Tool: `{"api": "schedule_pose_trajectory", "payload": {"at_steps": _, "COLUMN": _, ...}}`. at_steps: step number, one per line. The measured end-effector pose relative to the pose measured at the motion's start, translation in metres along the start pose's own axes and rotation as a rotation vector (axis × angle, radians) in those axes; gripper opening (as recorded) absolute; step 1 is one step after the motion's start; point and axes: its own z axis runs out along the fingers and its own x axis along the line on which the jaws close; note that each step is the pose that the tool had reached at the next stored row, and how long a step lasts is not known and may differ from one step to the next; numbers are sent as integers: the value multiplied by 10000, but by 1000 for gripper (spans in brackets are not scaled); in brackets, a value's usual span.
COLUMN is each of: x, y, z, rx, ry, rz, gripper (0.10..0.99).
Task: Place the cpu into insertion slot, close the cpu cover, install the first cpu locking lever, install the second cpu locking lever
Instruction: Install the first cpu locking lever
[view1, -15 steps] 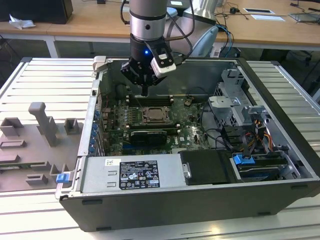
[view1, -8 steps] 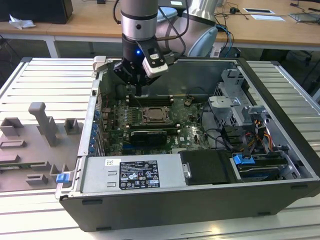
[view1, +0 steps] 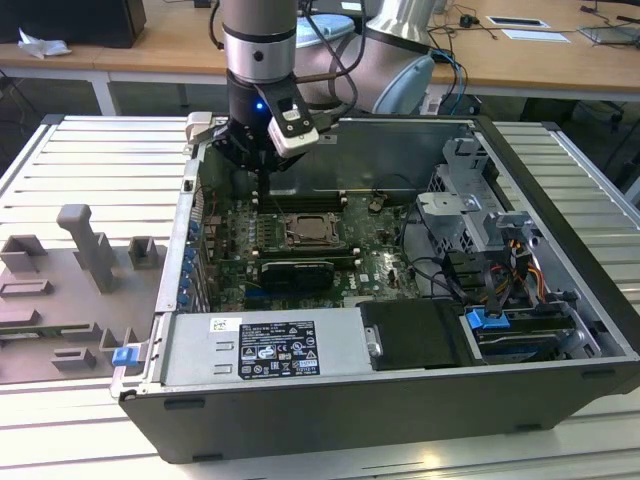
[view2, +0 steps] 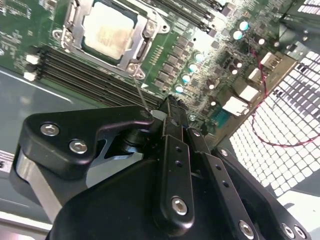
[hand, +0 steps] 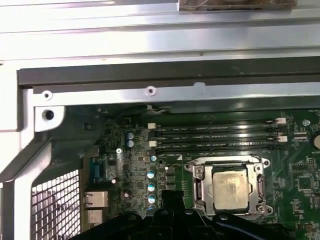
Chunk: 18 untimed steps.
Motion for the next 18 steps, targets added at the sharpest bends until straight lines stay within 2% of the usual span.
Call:
{"api": "schedule_pose_trajectory", "payload": {"at_steps": 3, "x": 48, "y": -5, "z": 39, "rx": -58, "ry": 13, "rz": -164, "gripper": 106}}
{"api": "schedule_pose_trajectory", "payload": {"at_steps": 10, "x": 80, "y": 4, "z": 102, "rx": -60, "ry": 25, "rz": -349, "gripper": 106}}
{"api": "schedule_pose_trajectory", "payload": {"at_steps": 18, "x": 90, "y": 115, "z": 162, "rx": -59, "ry": 32, "rz": -447, "gripper": 106}}
